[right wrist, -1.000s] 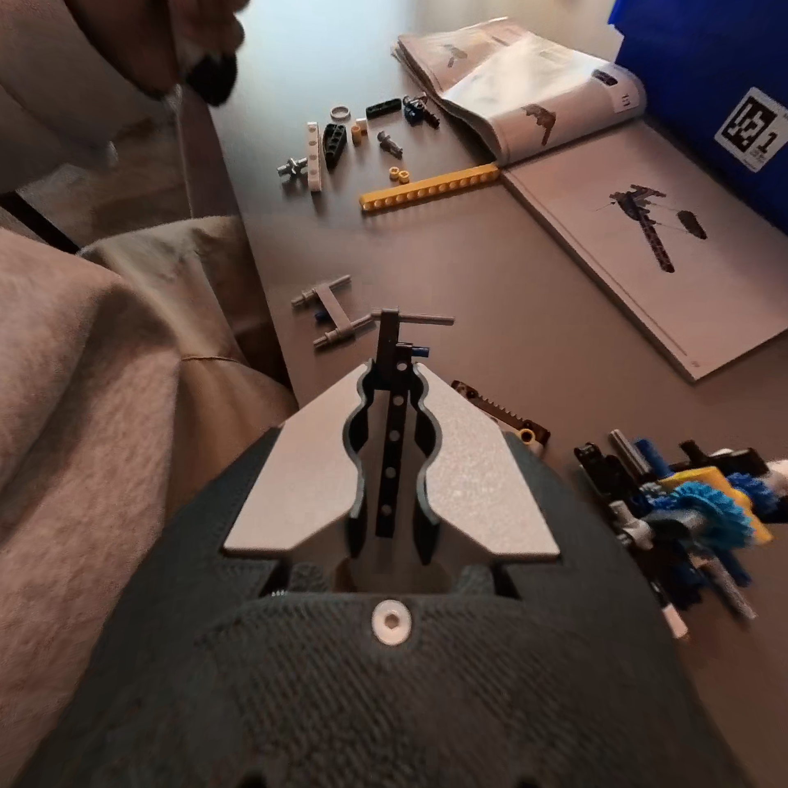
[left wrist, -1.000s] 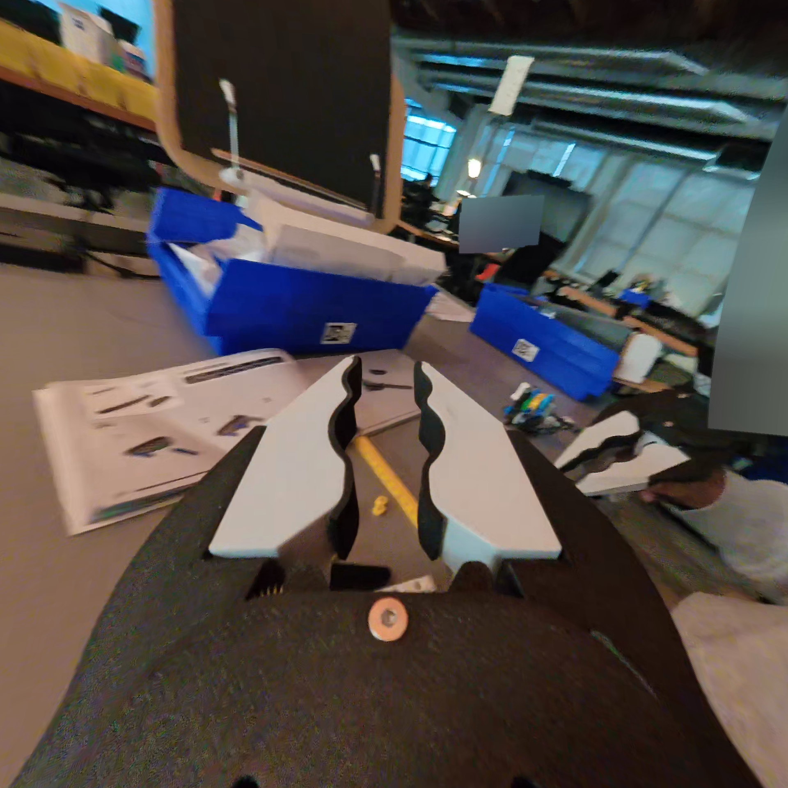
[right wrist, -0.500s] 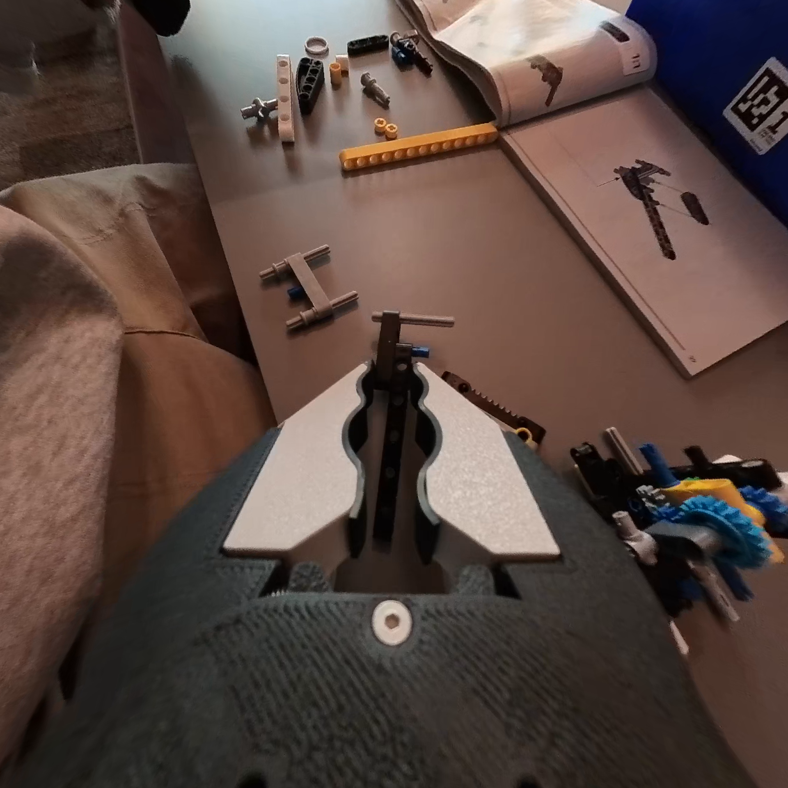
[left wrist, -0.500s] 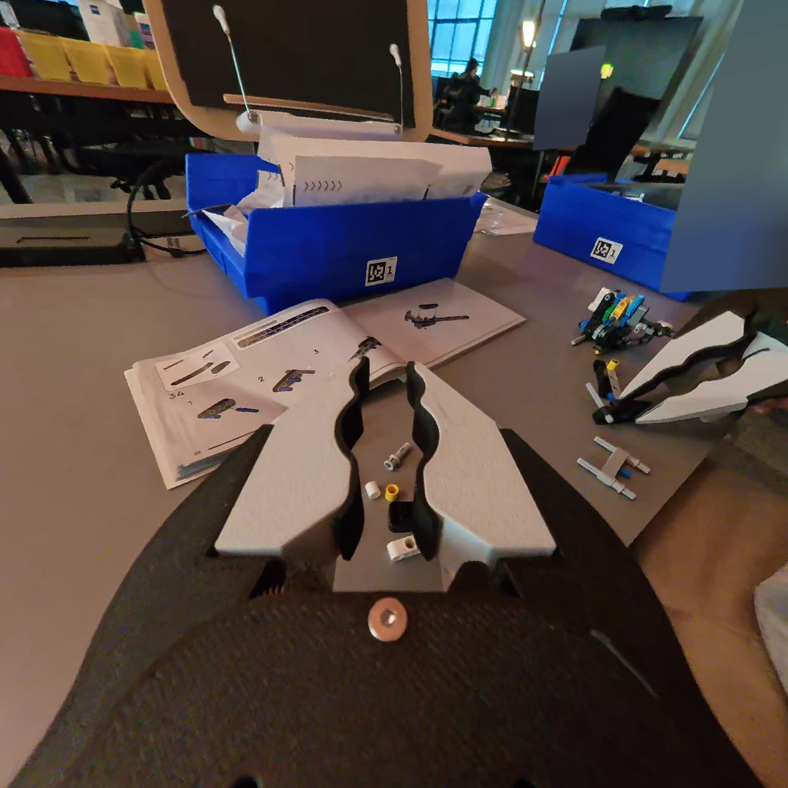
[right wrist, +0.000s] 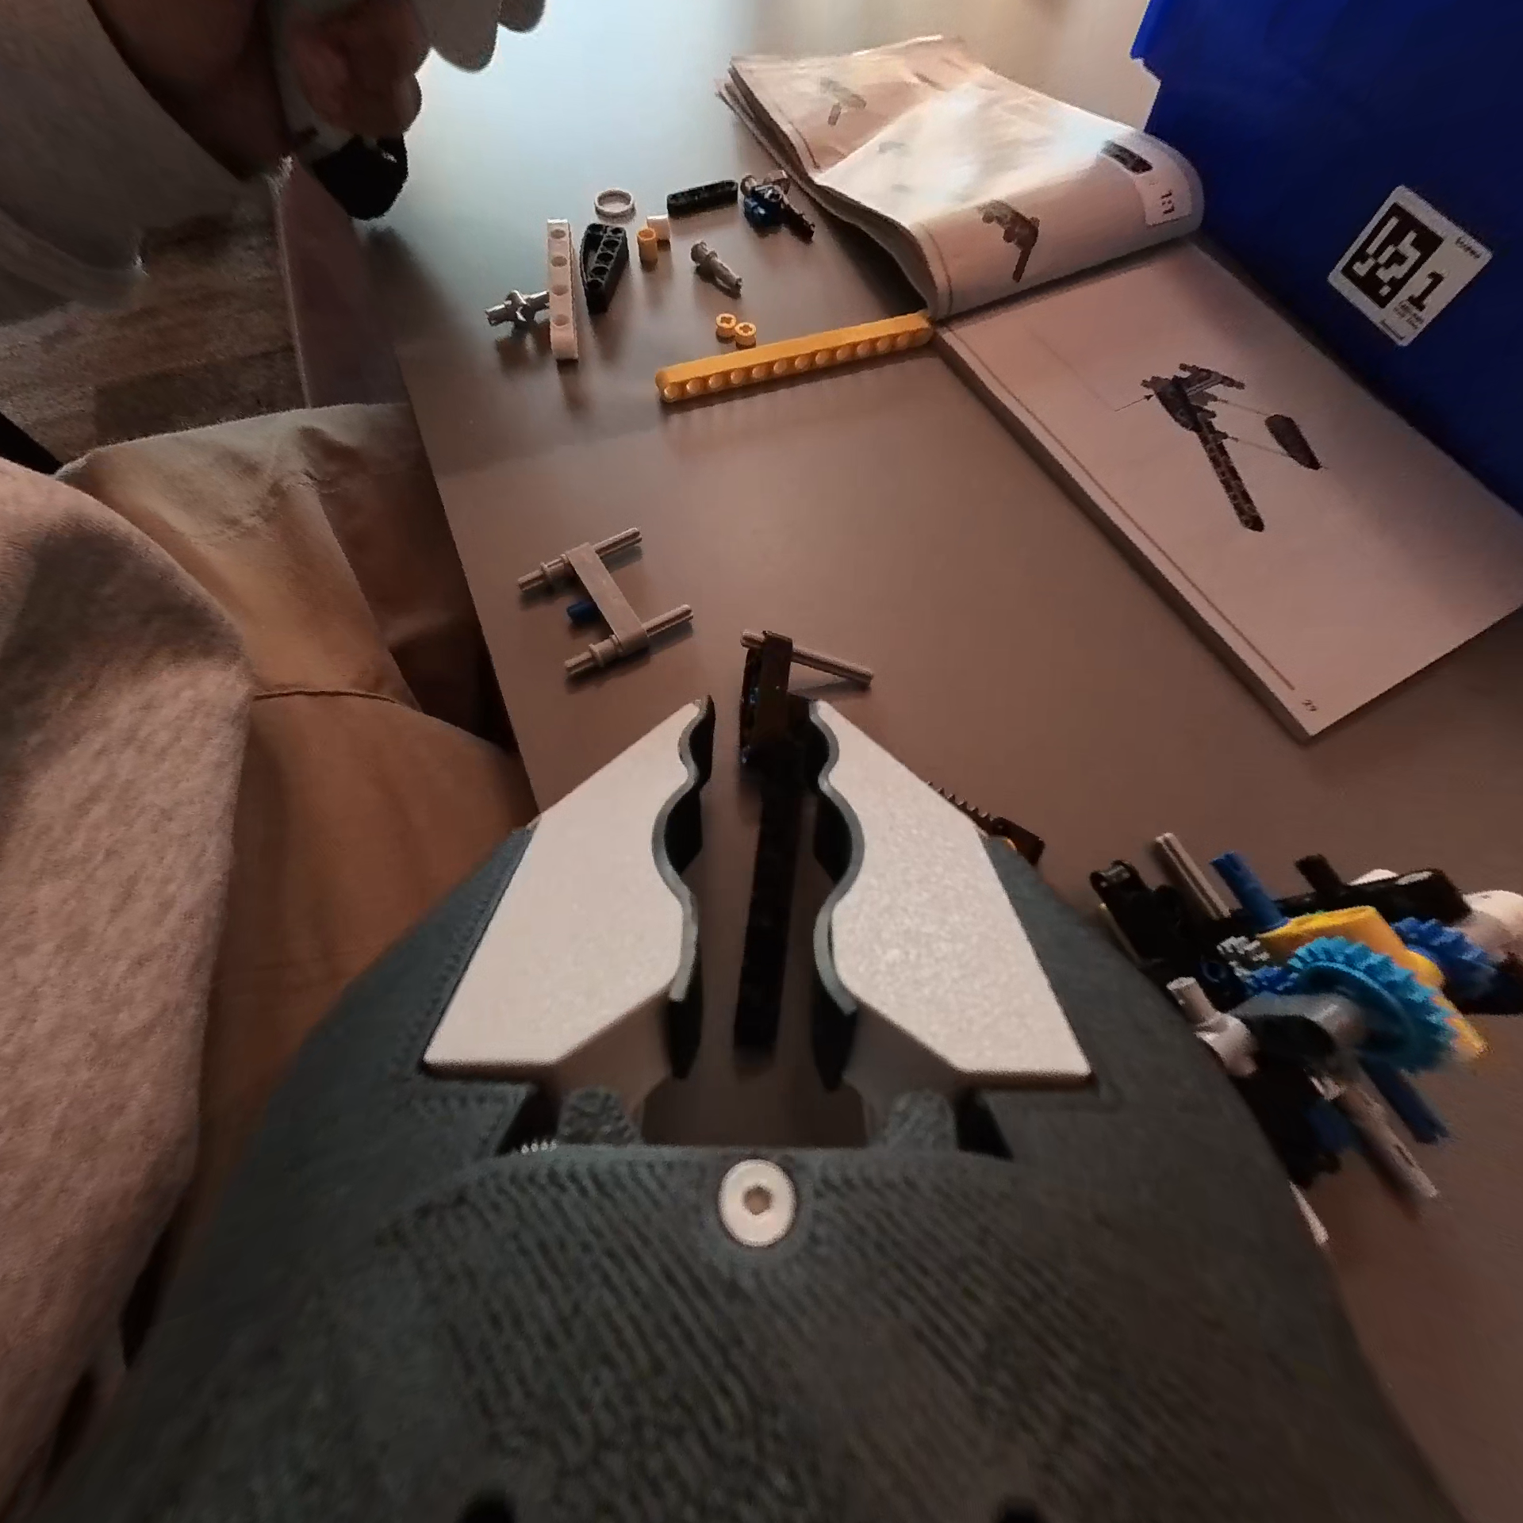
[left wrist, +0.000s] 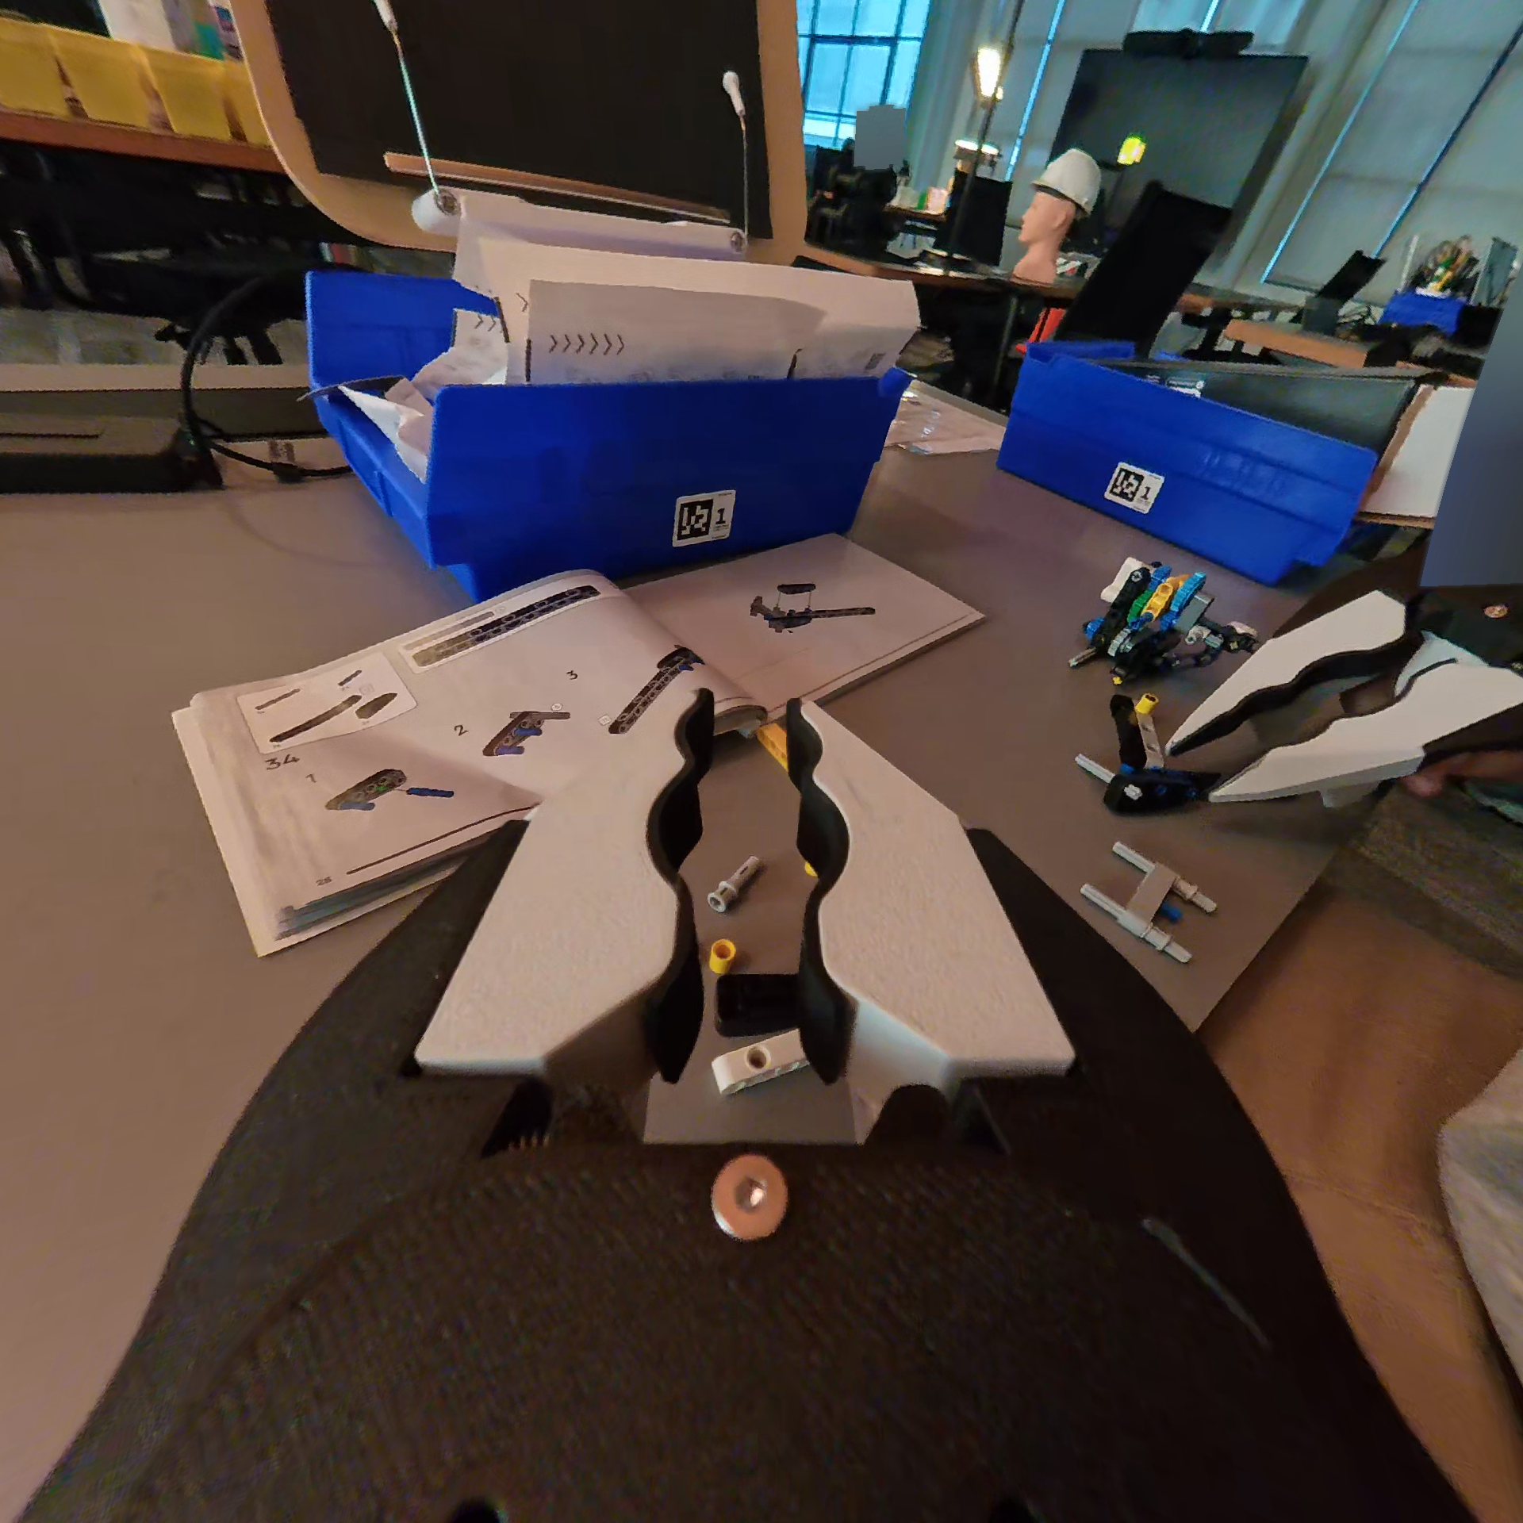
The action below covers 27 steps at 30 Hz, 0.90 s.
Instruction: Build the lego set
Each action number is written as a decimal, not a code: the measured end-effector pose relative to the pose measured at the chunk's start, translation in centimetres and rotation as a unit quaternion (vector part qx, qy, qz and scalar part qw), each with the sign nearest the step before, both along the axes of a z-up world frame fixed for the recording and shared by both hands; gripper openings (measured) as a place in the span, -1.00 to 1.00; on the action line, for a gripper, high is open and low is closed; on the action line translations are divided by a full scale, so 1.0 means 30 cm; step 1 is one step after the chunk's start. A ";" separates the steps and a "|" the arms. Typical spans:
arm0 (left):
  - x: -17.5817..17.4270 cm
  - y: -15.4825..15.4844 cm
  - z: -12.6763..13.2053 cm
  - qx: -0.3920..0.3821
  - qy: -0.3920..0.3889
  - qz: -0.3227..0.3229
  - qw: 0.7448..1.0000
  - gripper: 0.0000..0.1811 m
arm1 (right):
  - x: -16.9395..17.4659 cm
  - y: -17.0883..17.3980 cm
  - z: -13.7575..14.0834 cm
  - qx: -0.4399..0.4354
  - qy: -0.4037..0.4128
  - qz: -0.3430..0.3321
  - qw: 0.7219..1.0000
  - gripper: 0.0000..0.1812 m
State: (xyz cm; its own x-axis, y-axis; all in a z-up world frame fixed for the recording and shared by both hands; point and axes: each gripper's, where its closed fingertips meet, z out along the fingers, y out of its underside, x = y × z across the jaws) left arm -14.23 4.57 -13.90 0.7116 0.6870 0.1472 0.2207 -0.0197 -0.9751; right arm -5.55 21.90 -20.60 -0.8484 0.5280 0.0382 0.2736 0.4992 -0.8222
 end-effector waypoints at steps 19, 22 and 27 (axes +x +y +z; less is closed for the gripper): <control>0.264 0.286 -0.002 -0.031 0.000 -0.212 0.977 -0.70 | 0.064 -0.088 0.065 -0.047 0.029 0.061 0.997 -0.79; 0.329 0.338 -0.044 -0.045 -0.041 -0.262 0.963 -0.71 | 0.070 -0.098 0.062 -0.049 0.025 0.067 0.996 -0.79; 0.394 0.370 -0.122 -0.082 -0.098 -0.297 0.946 -0.68 | 0.081 -0.106 0.048 -0.035 0.021 0.073 0.996 -0.79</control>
